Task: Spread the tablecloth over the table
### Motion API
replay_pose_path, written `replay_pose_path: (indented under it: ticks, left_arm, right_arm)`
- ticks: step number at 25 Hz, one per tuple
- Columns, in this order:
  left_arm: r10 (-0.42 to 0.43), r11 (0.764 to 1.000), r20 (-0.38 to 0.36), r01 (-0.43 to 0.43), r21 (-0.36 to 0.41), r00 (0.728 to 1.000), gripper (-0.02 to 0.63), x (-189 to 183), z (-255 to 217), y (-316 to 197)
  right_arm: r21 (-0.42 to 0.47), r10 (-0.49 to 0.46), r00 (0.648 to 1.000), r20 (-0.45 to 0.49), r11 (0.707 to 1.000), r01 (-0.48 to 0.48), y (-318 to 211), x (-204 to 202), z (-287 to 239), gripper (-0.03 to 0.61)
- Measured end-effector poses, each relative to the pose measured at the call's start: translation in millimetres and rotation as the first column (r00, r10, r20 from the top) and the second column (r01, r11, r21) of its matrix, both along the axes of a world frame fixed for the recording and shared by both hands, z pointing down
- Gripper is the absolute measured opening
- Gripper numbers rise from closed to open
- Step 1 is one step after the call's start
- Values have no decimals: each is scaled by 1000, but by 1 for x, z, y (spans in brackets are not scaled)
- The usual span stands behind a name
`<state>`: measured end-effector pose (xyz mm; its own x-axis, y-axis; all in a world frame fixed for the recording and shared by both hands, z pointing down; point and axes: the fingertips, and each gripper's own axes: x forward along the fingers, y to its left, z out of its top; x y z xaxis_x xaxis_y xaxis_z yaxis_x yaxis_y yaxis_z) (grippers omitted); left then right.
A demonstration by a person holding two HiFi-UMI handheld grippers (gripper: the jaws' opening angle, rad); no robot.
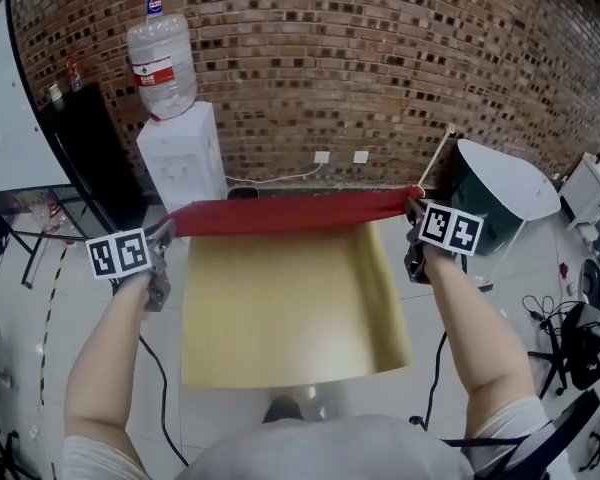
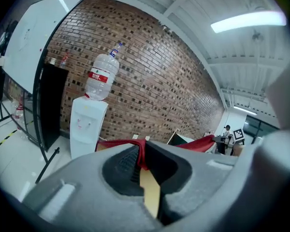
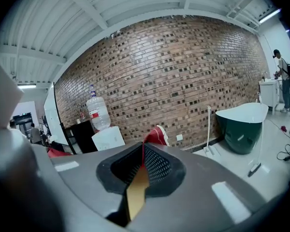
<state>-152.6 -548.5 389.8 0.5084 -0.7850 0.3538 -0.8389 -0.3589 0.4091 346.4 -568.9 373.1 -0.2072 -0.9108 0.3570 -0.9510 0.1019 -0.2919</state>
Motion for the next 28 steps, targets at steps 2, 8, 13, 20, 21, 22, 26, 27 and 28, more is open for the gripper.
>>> replay_pose_path:
  ticks: [2,8,13,20,21,22,26,27,28]
  left_arm:
    - [-17,999,10,18,-32,1000,8,2,19,27]
    - [-55,990,3,55,-128,998,8,3,74,97]
    - [-81,976,13,82,-201,997,8,1,118,145]
    - [-75,962,10,75,-261,997,8,7,166,205]
    - [-72,962,4,71,-264,997,8,9,173,212]
    - [-69,963,-3,66,-263,998,8,10,178,219]
    - [-76,959,-44,61,-276,996,8,6,198,235]
    - [-84,954,-56,65,-291,995,8,6,203,241]
    - [-93,949,-65,69,-307,994,9,5,209,246]
  right_arm:
    - [-15,0,1000,3,1000,0,28,3,18,8]
    - [-87,21,998,59,996,-16,97,7,75,8]
    - [-149,30,997,64,989,-21,145,5,118,8]
    - [-219,33,998,56,975,-20,203,10,164,8]
    - [-224,40,997,64,974,-25,211,12,170,8]
    - [-229,49,996,76,973,-30,220,13,176,8]
    - [-251,88,985,151,967,-48,246,16,198,9]
    - [-258,89,984,154,965,-47,253,16,203,9]
    - [-265,88,984,152,963,-45,260,16,208,9]
